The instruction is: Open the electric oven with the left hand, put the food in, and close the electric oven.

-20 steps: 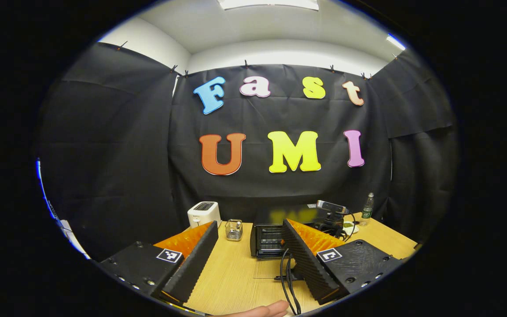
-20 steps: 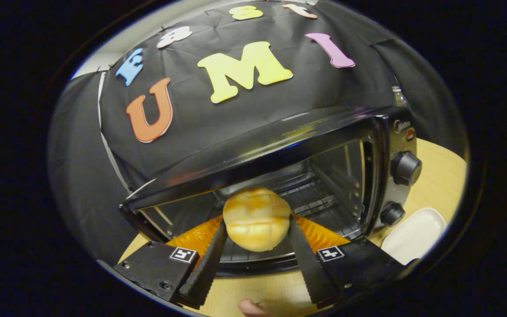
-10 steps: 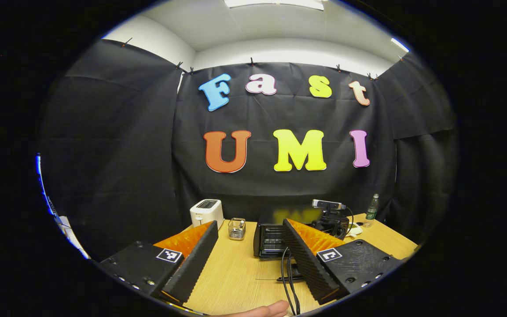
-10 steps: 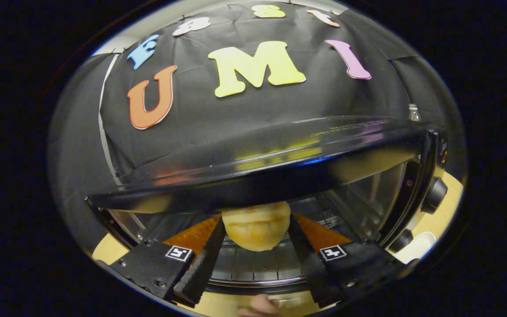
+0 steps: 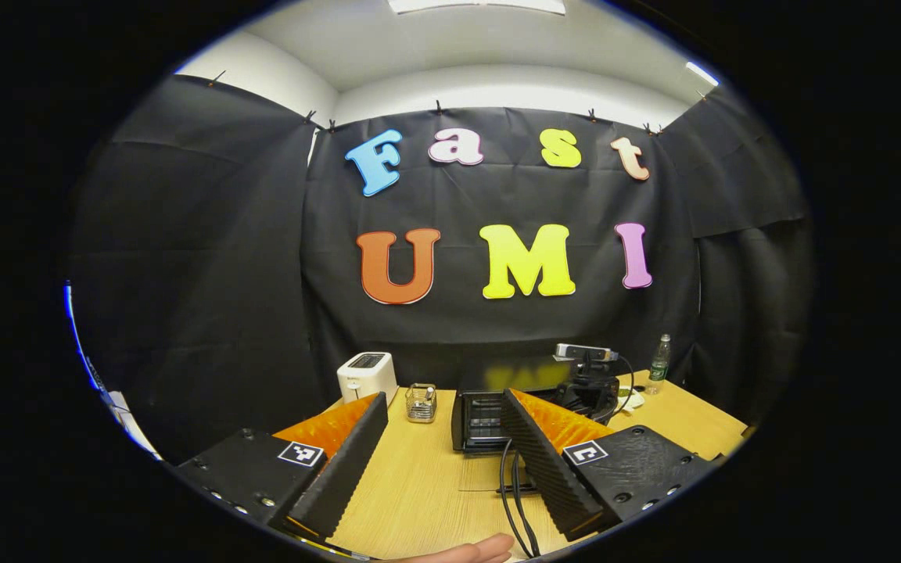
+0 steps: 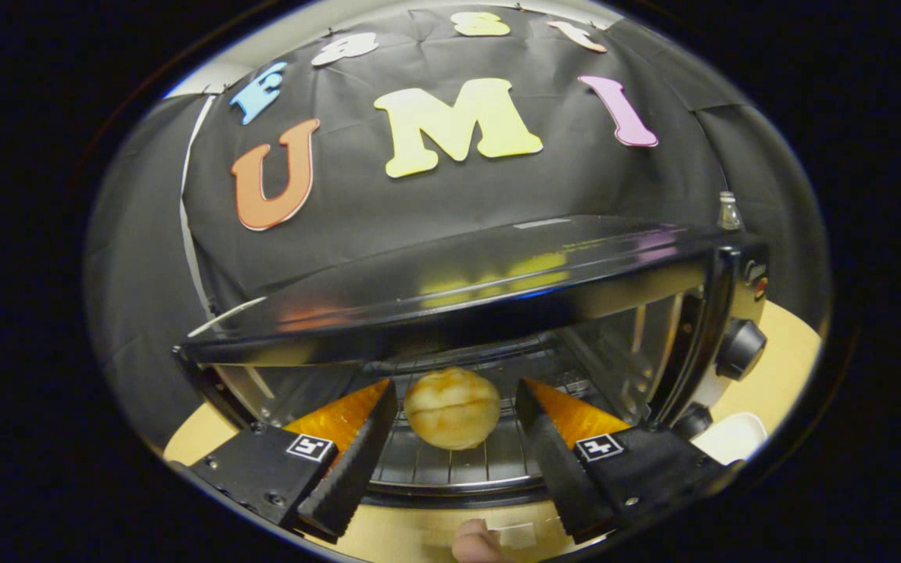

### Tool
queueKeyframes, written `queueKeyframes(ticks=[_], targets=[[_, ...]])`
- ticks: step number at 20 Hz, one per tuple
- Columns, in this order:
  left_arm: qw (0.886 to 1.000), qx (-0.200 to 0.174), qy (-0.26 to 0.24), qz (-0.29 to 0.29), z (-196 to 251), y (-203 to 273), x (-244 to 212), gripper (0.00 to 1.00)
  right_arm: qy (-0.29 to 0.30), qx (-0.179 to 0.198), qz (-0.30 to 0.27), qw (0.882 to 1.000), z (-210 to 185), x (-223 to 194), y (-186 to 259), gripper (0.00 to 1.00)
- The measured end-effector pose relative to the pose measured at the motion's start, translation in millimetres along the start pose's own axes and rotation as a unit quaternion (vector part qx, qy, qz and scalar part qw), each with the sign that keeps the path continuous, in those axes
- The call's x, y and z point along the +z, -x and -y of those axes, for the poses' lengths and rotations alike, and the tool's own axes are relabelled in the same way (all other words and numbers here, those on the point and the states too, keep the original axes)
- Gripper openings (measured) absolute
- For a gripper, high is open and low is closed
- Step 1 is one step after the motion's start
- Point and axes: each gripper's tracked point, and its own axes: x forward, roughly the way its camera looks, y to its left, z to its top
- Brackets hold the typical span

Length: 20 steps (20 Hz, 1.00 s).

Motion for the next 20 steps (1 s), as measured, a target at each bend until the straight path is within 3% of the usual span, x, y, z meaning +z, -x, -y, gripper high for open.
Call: queueKeyframes(ticks=[6,7,8,9,12,20], targets=[[1.0,-0.004,0.003,-0.023,3,-10,-19,0.95,-0.004,0.056,-0.026,0.998,-1,9,65,0.93],[1.0,-0.005,0.002,-0.03,5,-13,-24,0.95,-0.001,0.056,-0.025,0.998,4,15,77,0.93],[0.999,-0.005,0.0,-0.038,6,-17,-30,0.95,0.007,0.051,-0.021,0.998,12,21,88,0.99],[0.999,-0.006,-0.002,-0.047,8,-22,-36,0.95,0.012,0.046,-0.015,0.999,19,29,99,0.92],[0.997,-0.015,0.008,-0.076,17,-34,-58,0.96,0.021,0.054,0.006,0.998,30,53,136,0.93],[0.989,-0.036,0.008,-0.142,52,-60,-112,0.96,0.045,0.027,0.073,0.996,88,123,223,0.93]])
